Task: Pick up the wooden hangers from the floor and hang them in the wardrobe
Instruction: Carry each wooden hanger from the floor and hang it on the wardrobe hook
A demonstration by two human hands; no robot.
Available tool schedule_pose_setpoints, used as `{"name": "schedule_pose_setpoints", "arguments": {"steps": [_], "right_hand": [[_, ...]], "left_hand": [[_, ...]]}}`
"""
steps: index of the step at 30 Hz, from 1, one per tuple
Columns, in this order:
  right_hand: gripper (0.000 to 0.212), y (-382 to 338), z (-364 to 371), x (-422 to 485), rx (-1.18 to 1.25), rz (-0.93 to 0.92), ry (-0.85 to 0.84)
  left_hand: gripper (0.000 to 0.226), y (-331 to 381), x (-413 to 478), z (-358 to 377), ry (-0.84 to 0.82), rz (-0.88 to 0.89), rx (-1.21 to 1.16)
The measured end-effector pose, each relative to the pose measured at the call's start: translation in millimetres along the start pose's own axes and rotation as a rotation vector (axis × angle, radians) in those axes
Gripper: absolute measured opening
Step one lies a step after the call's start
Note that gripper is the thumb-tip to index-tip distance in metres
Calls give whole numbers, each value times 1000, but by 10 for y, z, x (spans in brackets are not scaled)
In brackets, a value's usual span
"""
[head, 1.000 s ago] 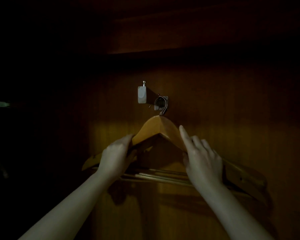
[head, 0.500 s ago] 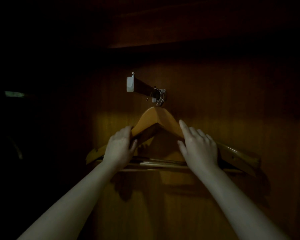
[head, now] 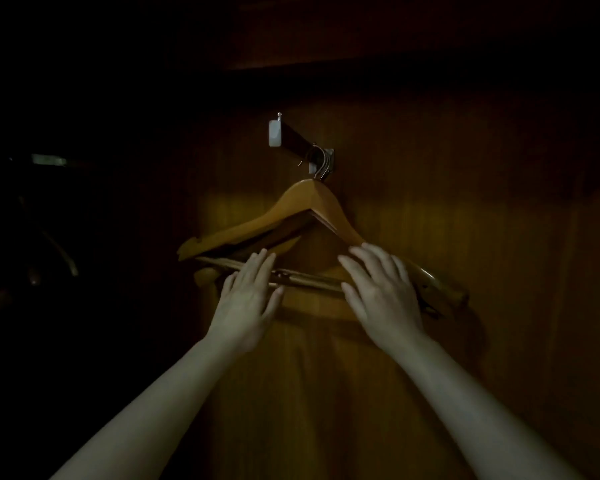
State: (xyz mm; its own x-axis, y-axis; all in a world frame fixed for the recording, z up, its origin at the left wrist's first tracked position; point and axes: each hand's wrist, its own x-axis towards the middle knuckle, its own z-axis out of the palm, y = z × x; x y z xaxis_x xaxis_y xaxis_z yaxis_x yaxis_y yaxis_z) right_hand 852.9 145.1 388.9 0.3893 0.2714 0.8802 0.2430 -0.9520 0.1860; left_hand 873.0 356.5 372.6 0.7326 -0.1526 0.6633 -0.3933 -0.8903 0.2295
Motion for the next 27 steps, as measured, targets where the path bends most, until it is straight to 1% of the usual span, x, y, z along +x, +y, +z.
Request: {"name": "schedule_pose_setpoints", "arguments": {"steps": [3,6,9,15,20,23,27], "right_hand": [[38,-221,-70,-172,40,-6,-105],[31,-499,-158,-424,58,53,-256],[33,-788,-262,-739,130,160,-465],[34,-1355,-443,-1542,139,376,-805],[28,-1744,-723,-2390,127,528,-995],[22,-1905,-975,-2919,127,666,-1127],[26,-2131,-1378,-3590,55,848,-1254]], "left_hand": [[53,-45,-244,-24,-66,97,-33],[48,-116,-530,-83,-200,181,-67],[43,-225,-863,-137,-349,231,-93],[35,-589,-1567,21,-692,261,-212],[28,-718,-2213,242,-915,292,-287],[29,-662,-2606,380,-1059,317,-332],[25,-503,-3153,573,-1179,392,-379]]}}
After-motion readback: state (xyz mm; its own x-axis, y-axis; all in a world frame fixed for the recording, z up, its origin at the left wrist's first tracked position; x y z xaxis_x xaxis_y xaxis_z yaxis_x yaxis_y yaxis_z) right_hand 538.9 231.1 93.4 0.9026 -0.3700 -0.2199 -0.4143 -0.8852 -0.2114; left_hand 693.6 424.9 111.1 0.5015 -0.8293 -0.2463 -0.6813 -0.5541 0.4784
